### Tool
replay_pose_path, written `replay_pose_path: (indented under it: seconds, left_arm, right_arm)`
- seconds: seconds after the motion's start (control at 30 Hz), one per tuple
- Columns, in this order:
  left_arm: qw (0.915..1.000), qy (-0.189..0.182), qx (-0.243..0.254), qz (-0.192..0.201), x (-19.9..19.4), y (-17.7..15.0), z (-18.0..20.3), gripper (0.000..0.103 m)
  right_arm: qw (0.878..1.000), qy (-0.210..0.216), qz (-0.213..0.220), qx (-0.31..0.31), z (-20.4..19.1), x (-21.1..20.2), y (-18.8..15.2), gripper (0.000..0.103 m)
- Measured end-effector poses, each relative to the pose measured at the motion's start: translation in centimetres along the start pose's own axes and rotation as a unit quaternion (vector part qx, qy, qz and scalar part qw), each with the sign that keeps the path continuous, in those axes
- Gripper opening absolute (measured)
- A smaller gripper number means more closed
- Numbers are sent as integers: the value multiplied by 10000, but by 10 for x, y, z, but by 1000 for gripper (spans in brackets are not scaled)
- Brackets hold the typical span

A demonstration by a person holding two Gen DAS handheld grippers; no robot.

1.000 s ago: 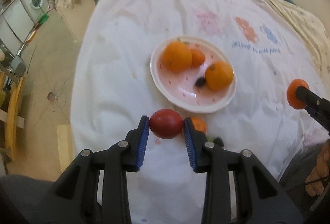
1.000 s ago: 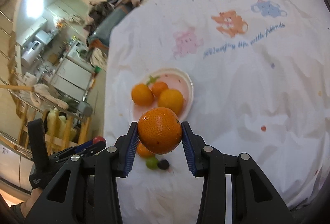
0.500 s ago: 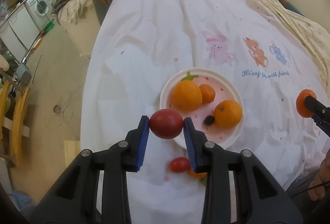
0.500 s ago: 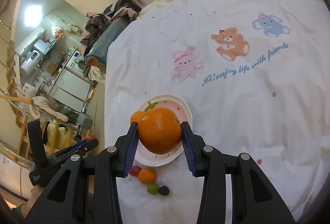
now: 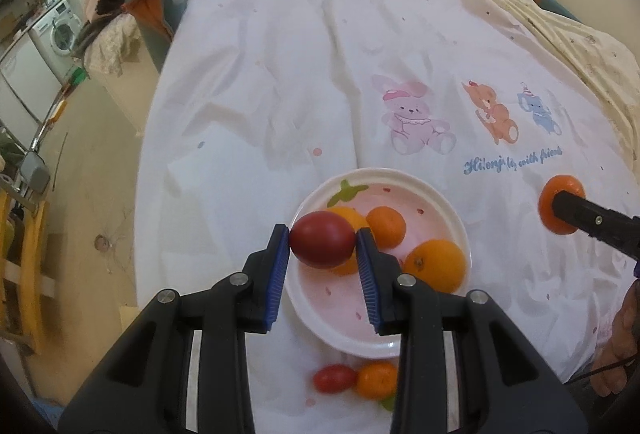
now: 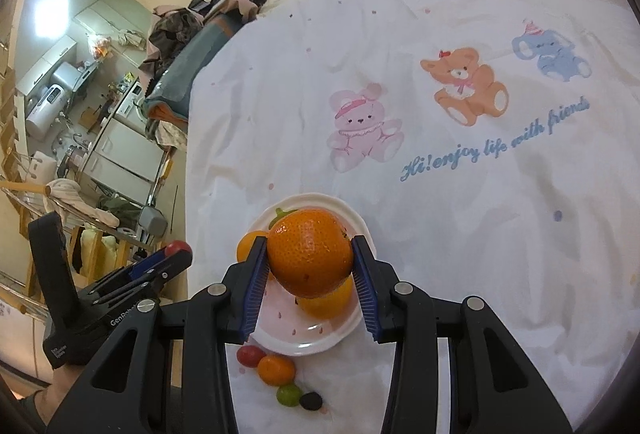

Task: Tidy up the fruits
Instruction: 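Carry the orange and tomato onto the pink plate and open both tools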

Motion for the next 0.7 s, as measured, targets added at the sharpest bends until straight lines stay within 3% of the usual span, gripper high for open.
replay_pose_path:
  seconds: [0.1, 0.3, 0.57, 0.7]
  left_arm:
    - [9999, -102, -33, -83, 14, 5, 0, 30]
    - [9993, -331, -27, -191, 47, 12, 2, 30]
    - [9988, -448, 158, -156, 69, 28, 12, 30]
    - [9972, -689, 76, -289, 77, 30, 19, 30]
  right_arm:
    - [9994, 145, -247, 179, 4, 19, 0, 43]
    - [9976, 16, -689, 81, 7, 61, -4, 43]
    - [9957, 52, -918, 86, 12, 92, -1, 43]
    - [9948, 162, -988, 165, 13, 98, 0, 44]
Point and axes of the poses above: each gripper's, at about its wrist camera, not at the fingertips, and x roughly the way its jaws point, z to its right, y to its top, the point moved 7 cm from there along x, roughly the way its jaws point, and after that the axes turned 1 degree about -x, right-handed, at the moved point
